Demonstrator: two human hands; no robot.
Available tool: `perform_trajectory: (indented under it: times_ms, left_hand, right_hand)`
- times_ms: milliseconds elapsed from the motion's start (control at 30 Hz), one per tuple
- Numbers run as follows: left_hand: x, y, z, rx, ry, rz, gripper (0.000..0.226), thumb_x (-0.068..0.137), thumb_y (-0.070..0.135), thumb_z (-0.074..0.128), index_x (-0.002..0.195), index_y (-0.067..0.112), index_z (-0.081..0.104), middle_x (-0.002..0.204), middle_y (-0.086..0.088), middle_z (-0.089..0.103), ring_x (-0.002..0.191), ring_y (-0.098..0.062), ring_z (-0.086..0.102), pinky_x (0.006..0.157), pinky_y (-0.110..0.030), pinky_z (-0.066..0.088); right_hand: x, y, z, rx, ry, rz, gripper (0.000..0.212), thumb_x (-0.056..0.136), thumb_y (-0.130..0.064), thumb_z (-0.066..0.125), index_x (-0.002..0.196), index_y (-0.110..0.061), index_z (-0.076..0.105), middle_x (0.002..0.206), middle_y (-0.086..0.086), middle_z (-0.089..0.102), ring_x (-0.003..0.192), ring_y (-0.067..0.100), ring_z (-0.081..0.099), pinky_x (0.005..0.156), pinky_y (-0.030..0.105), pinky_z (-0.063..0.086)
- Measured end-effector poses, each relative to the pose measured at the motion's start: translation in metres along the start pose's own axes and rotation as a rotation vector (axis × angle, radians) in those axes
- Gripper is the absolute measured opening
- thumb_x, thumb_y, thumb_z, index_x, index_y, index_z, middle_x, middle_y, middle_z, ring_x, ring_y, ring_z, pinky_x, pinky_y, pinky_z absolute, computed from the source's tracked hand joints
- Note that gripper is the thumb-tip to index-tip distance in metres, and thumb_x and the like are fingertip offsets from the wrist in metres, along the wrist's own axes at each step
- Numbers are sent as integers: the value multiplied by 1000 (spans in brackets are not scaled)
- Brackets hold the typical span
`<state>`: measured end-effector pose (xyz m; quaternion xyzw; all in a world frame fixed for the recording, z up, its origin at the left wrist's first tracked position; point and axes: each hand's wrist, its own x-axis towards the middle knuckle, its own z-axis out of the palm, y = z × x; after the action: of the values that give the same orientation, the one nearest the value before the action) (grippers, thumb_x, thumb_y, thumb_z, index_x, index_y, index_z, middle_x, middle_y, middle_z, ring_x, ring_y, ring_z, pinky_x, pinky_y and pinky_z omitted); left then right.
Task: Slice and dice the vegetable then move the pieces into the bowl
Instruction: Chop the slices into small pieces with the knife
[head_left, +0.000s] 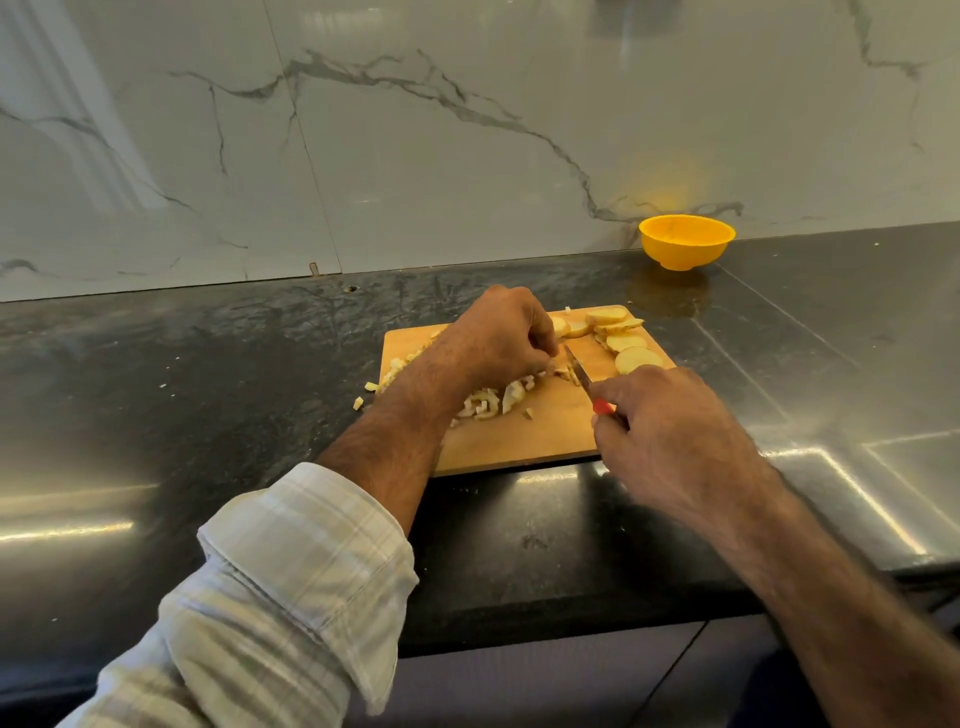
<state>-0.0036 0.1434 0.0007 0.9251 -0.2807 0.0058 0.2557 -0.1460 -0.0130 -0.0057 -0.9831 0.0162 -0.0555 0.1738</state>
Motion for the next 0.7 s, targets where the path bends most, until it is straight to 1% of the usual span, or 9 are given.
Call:
perform_trajectory:
  times_ms: [100,233,333,433,533,600,633,700]
  left_hand:
    - [1,1,6,38,-53,3,11,91,14,80,100,20,83,95,9,75,88,-8,69,84,-28,62]
    - [3,1,10,53,-58,2,11,93,17,78,102,20,84,94,8,74,87,-9,67,82,-30,61]
    - [4,2,12,51,-58,-6,10,93,16,78,99,20,84,93,7,74,87,-10,66,81,-30,61]
    - [5,4,11,42,-51,-17,8,92,15,79,97,19,84,93,7,74,87,-10,67,82,-28,60]
    - [6,4,10,38,-45,-25,7,91,15,80,95,19,84,92,8,75,87,-9,67,83,-29,61]
    - [7,3,11,47,-38,-31,6,91,18,81,93,22,84,93,9,75,89,-9,67,89,-35,62]
    - [8,2,12,62,-29,-32,4,91,21,82,91,24,84,93,12,74,92,-9,66,95,-40,60]
    - [10,1,14,117,-8,-20,2,91,28,82,90,28,83,95,16,72,98,-8,62,106,-48,51]
  right_hand:
    - [2,-3,4,-6,7,-11,38,102,-34,58,140,-29,63,122,-5,65,105,13,58,89,34,58]
    - [7,-7,7,-69,-20,-5,35,103,-32,56,136,-29,64,118,-3,64,99,14,53,80,28,51]
    - [11,-7,12,-95,-67,15,29,101,-30,57,128,-29,68,112,-4,62,96,13,54,75,27,48]
    - [20,-9,12,-114,-77,8,23,99,-28,62,120,-28,70,103,-7,61,88,11,52,69,25,45]
    - [27,-14,7,-83,-84,33,27,98,-26,66,124,-27,69,103,-6,59,91,12,51,74,25,44]
    - [27,-15,6,-79,-93,34,31,98,-27,66,129,-27,67,105,-5,57,92,13,51,76,26,45]
    - [24,-14,6,-81,-99,30,32,98,-27,66,131,-28,67,105,-6,57,92,13,52,76,26,46]
    - [15,-11,6,-86,-103,25,33,98,-27,64,131,-29,67,102,-7,59,90,12,53,75,26,47]
